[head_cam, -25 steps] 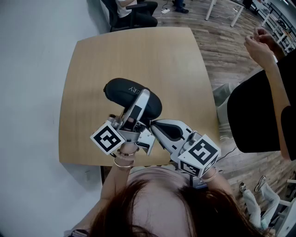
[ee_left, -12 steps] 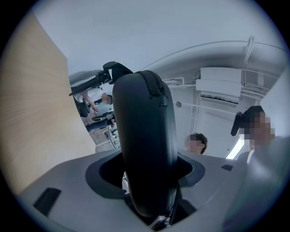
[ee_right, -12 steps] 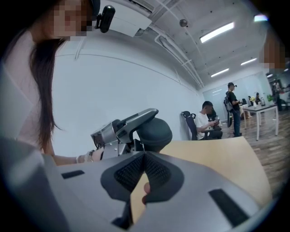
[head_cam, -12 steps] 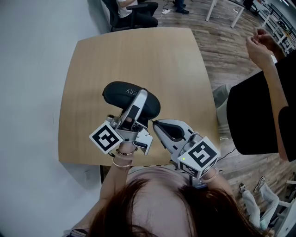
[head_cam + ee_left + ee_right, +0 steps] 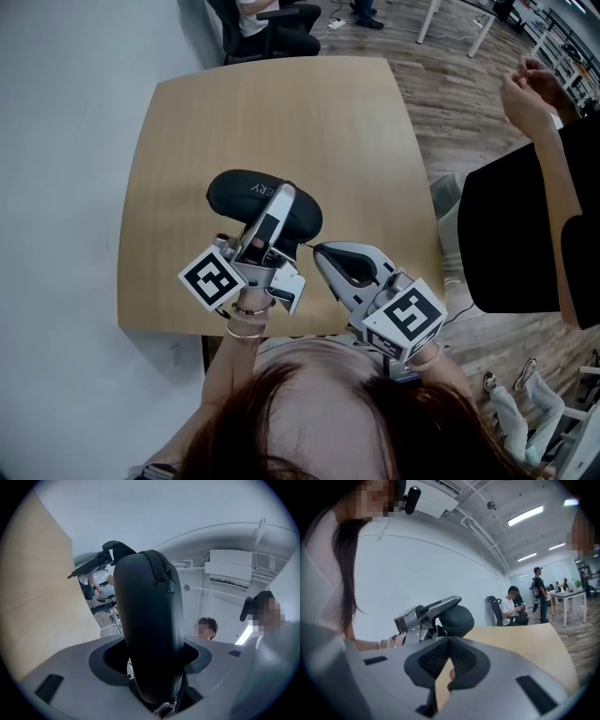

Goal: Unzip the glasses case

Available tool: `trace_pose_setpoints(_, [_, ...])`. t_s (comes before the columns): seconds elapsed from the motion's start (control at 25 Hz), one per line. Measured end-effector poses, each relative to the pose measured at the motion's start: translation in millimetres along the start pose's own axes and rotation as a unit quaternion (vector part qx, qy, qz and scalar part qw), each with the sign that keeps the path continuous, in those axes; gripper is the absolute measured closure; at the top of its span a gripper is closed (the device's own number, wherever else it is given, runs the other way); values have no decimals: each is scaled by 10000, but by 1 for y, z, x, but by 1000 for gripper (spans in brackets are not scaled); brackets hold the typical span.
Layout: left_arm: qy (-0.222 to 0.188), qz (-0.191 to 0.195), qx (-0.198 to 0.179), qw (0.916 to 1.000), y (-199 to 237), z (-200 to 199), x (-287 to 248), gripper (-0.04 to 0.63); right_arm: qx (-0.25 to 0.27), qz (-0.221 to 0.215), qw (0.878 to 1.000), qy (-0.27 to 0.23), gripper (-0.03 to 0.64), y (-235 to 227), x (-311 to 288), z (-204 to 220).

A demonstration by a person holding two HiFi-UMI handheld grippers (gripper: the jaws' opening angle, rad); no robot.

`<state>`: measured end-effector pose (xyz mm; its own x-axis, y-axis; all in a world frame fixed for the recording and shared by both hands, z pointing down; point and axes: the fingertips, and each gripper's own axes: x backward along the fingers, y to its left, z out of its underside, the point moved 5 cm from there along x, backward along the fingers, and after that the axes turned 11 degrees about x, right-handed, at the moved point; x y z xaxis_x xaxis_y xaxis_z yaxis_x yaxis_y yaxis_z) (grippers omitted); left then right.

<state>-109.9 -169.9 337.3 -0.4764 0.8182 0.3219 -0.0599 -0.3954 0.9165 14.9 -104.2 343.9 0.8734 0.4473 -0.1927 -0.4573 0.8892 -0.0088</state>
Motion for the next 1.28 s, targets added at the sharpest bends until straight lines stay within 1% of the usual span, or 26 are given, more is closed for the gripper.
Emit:
trace_pose_setpoints(0.12, [67,69,15,10000,-2,2,-2,322,-24,-105,9999,26,601,2,-1,2])
trace_pose_setpoints(0.2, [129,151,-22,9998,-7,2,-5,322,-88,-163,9998,-50,601,2,-1,0])
trace_pose_setpoints(0.4, [299,611,-135,9976,-31,2,-15,322,-400,-348,9966,-631,600,3,4,-15])
trace_pose_setpoints(0.56, [486,877,-458,9939,-47,3,-22,322,-477,-453,9932,-959,598,4,9,-21])
trace_pose_setpoints(0.68, [578,927,-623,9921,-55,2,-24,322,-464,-462,9920,-1076,598,5,12,-25])
trace_pose_setpoints(0.8, [655,1016,-708,9901,-63,2,-27,321,-473,-480,9910,-1158,597,4,13,-29])
trace_pose_setpoints(0.88, [690,1084,-737,9890,-67,2,-28,322,-478,-524,9902,-1200,577,5,13,-31])
trace_pose_setpoints(0.92, [696,1110,-751,9885,-68,2,-29,322,-476,-556,9898,-1221,560,6,13,-31])
trace_pose_setpoints(1.12, [710,1244,-971,9849,-76,2,-30,321,-469,-631,9876,-1359,535,9,9,-37])
trace_pose_setpoints(1.28, [604,1386,-1062,9828,-85,2,-30,321,-610,-621,9845,-1522,534,7,10,-44])
